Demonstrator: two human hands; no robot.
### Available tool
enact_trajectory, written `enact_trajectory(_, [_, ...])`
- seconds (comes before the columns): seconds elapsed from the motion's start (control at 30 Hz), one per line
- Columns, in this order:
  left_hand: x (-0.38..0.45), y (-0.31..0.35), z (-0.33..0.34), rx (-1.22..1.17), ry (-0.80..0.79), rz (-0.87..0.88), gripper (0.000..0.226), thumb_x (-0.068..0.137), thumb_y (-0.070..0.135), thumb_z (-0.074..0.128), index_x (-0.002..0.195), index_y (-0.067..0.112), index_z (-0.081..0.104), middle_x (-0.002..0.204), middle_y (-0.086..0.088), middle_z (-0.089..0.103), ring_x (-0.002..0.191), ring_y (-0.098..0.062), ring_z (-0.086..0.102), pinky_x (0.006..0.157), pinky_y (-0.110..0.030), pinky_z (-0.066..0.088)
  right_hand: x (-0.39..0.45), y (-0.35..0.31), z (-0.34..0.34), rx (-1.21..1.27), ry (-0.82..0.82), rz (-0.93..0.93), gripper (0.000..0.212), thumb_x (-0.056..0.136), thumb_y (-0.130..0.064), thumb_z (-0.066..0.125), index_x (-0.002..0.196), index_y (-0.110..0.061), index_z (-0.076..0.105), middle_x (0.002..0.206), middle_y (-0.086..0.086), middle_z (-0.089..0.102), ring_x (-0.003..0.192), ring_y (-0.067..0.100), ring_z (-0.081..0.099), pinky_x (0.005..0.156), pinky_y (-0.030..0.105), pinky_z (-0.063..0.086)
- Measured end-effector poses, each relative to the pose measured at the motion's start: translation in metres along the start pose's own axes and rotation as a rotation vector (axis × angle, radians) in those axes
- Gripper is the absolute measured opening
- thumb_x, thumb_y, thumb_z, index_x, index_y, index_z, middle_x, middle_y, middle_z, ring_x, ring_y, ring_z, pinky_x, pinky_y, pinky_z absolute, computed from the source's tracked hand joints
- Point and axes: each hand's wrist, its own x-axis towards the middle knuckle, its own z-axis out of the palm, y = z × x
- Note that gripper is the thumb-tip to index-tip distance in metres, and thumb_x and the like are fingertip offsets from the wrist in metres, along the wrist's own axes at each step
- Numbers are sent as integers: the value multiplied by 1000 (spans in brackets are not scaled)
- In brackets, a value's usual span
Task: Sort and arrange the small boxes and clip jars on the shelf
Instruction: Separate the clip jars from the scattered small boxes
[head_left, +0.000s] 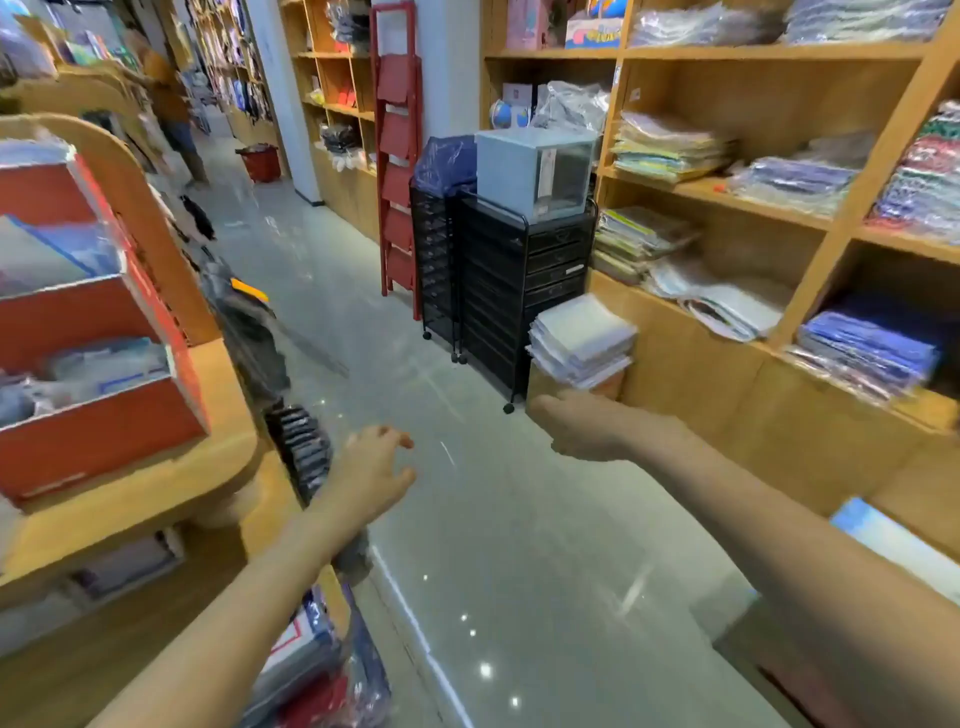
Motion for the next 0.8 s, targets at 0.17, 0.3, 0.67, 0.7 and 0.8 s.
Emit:
enact_trajectory(0.17, [60, -24, 40, 47, -124, 17, 38, 89, 20, 52, 126, 12, 50, 124, -9, 55, 108, -26, 52, 91, -34, 39, 75, 44, -1, 158, 11, 22, 38, 87, -12, 51, 122, -20, 39, 116, 12, 49, 105, 32, 51, 78, 39, 45])
enact_trajectory(0.3, [160, -42, 77, 174, -217, -26, 39, 90, 25, 51, 128, 14, 48, 136, -9, 42, 119, -28, 44, 96, -35, 35, 170, 85, -7, 312, 155, 77, 39, 91, -13, 49, 128, -13, 38, 107, 13, 52, 90, 28, 51, 63, 25, 31])
enact_trajectory(0.67, [453, -107, 50, 112, -368, -89, 35, 92, 25, 48, 126, 15, 48, 128, -8, 49, 117, -25, 48, 93, -31, 36, 512, 138, -112, 610, 230, 35, 37, 89, -15, 53, 125, -10, 44, 114, 12, 59, 89, 21, 53, 56, 14, 37])
enact_trajectory(0.7, [476, -129, 48, 110, -370, -140, 35, 92, 24, 49, 125, 15, 49, 129, -9, 50, 118, -26, 47, 95, -31, 36, 546, 132, -114, 608, 189, -10, 39, 90, -16, 53, 127, -11, 43, 115, 12, 58, 92, 21, 53, 62, 18, 36])
enact_trajectory(0.8, [551, -197, 42, 141, -388, -286, 35, 91, 27, 49, 125, 18, 50, 131, -8, 50, 120, -28, 46, 98, -33, 38, 645, 115, -122, 526, 122, -129, 45, 89, -15, 52, 132, -12, 39, 119, 12, 53, 105, 23, 52, 77, 22, 36])
